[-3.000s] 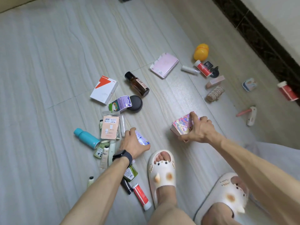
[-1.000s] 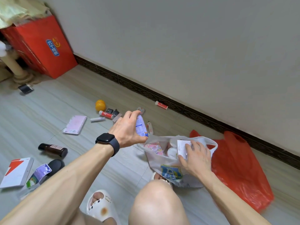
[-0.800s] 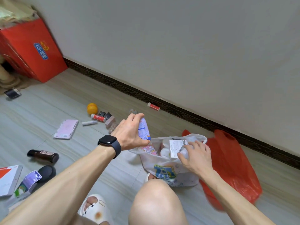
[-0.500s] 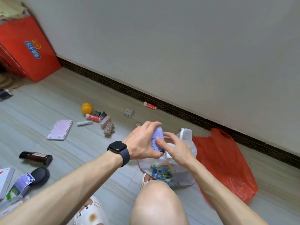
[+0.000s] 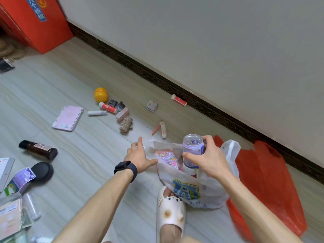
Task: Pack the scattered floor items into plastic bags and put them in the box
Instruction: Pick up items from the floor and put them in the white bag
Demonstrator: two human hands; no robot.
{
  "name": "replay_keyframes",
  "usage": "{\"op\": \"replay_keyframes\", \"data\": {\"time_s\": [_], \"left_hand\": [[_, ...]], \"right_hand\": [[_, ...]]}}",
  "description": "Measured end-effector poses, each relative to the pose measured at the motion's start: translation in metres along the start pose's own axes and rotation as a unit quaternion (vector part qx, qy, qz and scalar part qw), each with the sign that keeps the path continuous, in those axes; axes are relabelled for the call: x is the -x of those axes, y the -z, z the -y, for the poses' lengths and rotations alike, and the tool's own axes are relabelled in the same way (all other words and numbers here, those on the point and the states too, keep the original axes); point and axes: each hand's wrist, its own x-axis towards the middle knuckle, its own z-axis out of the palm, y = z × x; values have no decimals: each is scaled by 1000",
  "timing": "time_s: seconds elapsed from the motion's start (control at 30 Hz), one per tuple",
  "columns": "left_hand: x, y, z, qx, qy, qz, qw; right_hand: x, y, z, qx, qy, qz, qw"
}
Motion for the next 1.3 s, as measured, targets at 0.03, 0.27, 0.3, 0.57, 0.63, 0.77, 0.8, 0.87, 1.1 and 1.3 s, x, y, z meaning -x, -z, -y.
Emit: {"op": "replay_keyframes", "data": {"time_s": [0.03,0.27,0.3,0.57,0.63,0.77,0.8,0.87,1.1,1.3], "left_hand": [[-9,-7,4,18,24,2,1000],[-60,-18,2,155,106,8,982],[-60,-15,2,171,96,9,981],[-22,23,-12,343,32,40,938],[-8,34,-32,382,4,41,923],[28,58,-79,400,-54,55,913],[37,64,-91,405,-62,55,911],[52,74,-115,407,-79,57,908],[68,95,-163,546,-24,7,838],[77,103,-141,372,-140,-21,917]], "right_hand": [[-6,-4,1,32,6,4,999],[-49,-68,10,156,66,111,979],[-55,-81,7,183,81,114,973],[-59,-122,-15,314,100,155,931],[-47,-102,-12,338,128,141,922],[-9,-30,-20,404,193,-54,893],[1,-10,-31,427,180,-112,879],[20,32,-49,455,81,-173,870],[65,135,-89,54,-201,-154,966],[63,135,-31,-355,-58,-219,907]]}}
